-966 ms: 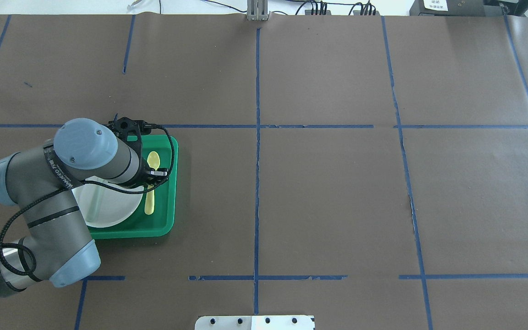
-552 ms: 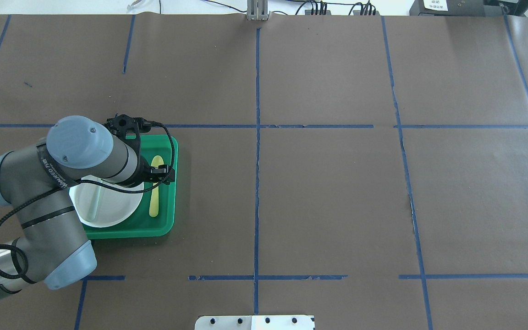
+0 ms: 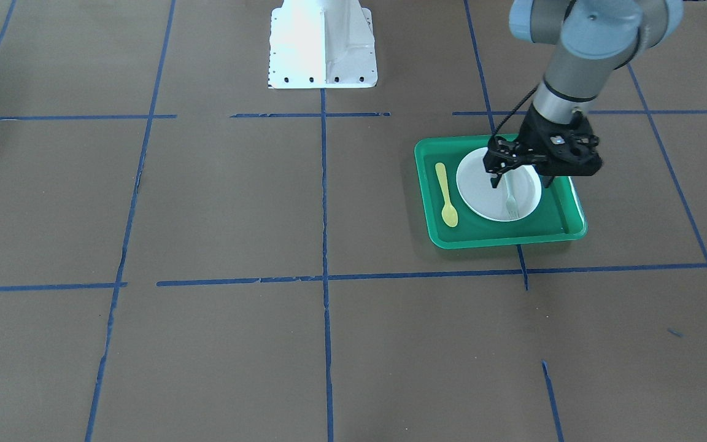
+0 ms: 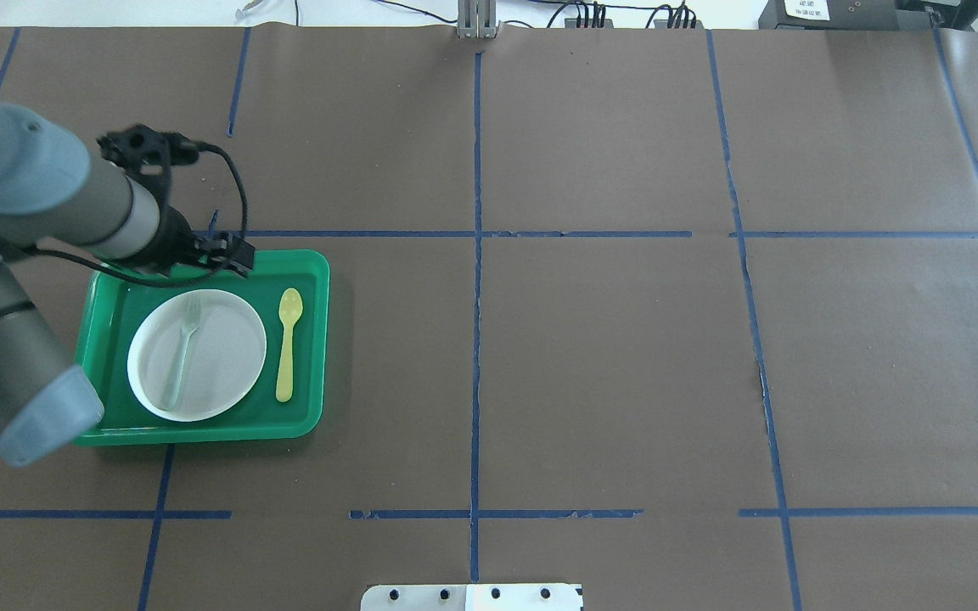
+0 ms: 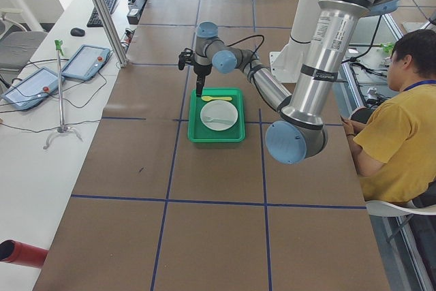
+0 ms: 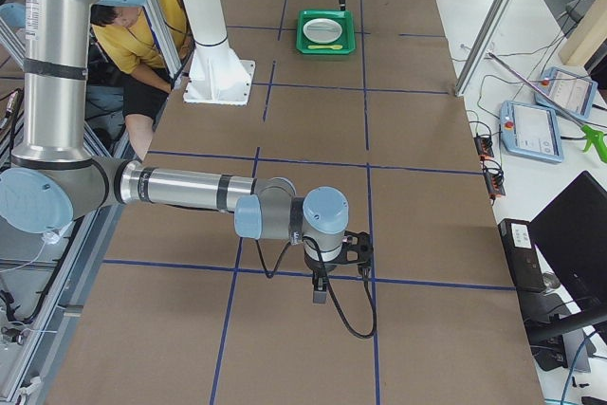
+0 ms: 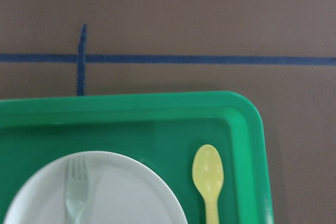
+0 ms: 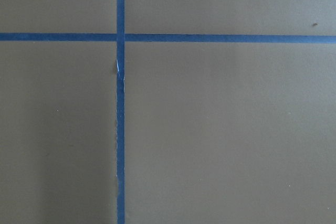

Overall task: Place spoon
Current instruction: 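Open the left gripper and raise it away from the tray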

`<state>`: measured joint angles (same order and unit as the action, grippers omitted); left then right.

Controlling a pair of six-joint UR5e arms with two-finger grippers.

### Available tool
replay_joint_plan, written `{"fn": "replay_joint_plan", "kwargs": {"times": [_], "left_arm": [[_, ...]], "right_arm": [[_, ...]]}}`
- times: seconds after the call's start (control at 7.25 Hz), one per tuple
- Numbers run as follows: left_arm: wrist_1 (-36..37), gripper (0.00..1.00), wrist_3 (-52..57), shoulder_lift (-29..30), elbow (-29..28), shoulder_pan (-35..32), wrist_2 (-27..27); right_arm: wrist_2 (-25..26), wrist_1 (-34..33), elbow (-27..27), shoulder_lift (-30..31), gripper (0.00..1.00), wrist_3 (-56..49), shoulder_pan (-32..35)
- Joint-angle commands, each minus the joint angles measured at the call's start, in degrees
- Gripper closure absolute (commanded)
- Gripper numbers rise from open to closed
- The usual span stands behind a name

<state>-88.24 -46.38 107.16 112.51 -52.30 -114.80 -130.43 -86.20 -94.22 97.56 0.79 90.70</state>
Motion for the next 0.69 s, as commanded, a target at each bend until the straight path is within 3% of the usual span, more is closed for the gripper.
{"fn": "replay_joint_plan", "kwargs": {"times": [0.0,0.28,0.41,0.55], "left_arm": [[9.37,0.00,25.94,-3.07,-0.53,-15.21,-4.19],[7.92,0.00,47.03,-11.07,-7.95,-29.72,-11.47],[8.00,0.00,58.48,-13.44,-12.97,-34.66,-14.63],[7.91,0.00,63.03,-16.34,-14.06,-38.01,-14.84]], "right_arm": [[0.00,-0.02,0.00,0.00,0.00,0.00,0.00],[0.00,-0.02,0.00,0.00,0.00,0.00,0.00],[0.00,-0.02,0.00,0.00,0.00,0.00,0.00],[0.00,-0.02,0.00,0.00,0.00,-0.09,0.00]]}}
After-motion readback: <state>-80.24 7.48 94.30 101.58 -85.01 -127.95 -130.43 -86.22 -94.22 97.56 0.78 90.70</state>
